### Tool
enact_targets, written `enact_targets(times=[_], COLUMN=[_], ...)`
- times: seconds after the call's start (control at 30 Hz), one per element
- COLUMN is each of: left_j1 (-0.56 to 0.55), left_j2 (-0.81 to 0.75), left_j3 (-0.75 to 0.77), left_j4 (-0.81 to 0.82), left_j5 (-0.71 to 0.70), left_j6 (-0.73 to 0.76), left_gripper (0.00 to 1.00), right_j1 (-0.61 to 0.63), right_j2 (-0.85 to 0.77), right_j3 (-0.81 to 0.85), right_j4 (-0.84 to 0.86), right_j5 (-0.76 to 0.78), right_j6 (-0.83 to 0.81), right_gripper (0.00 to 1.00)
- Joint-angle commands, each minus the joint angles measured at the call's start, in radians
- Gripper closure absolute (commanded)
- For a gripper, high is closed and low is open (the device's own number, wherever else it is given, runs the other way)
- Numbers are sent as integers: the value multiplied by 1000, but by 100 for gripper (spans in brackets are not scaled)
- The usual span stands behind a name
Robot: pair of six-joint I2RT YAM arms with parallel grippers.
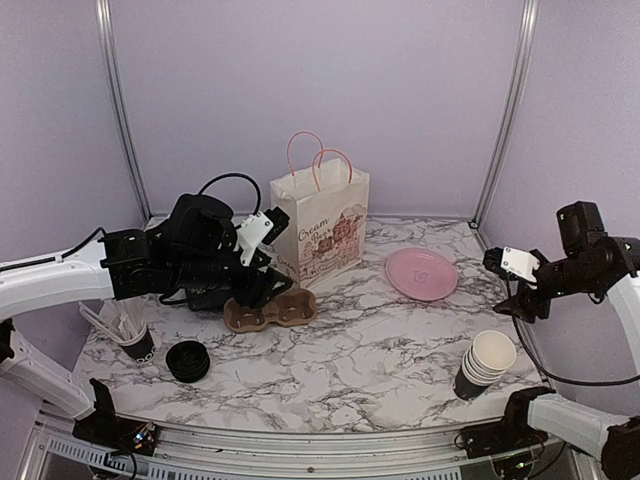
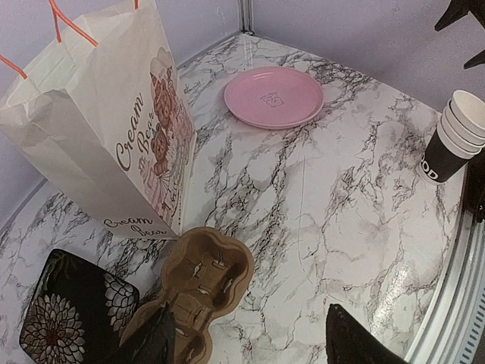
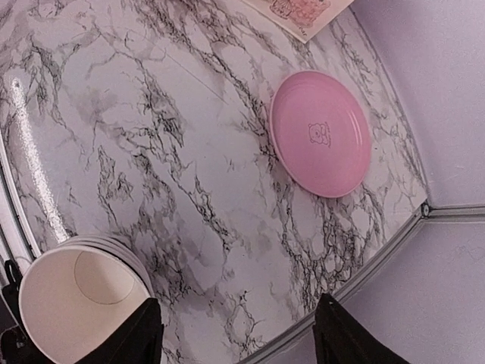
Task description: Pack the takeout coffee
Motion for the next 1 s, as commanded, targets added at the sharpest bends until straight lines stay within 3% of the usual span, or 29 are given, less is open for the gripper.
enact_targets(times=[0.0, 0.47, 0.97], left_j1=[-12, -15, -16], left_j2=[18, 25, 35], left_j3=[35, 17, -6], left_j4=[-23, -18, -14], left_j5=[19, -6, 8], left_j6=[19, 26, 24], left_gripper=[31, 27, 24], right_j1=[17, 24, 25], right_j2=[46, 80, 129], right_j3=[-11, -98, -91], right_j4=[-110, -133, -132], right_j5=[45, 57, 41], right_j6=[-97, -141, -134], right_gripper=[37, 51, 87])
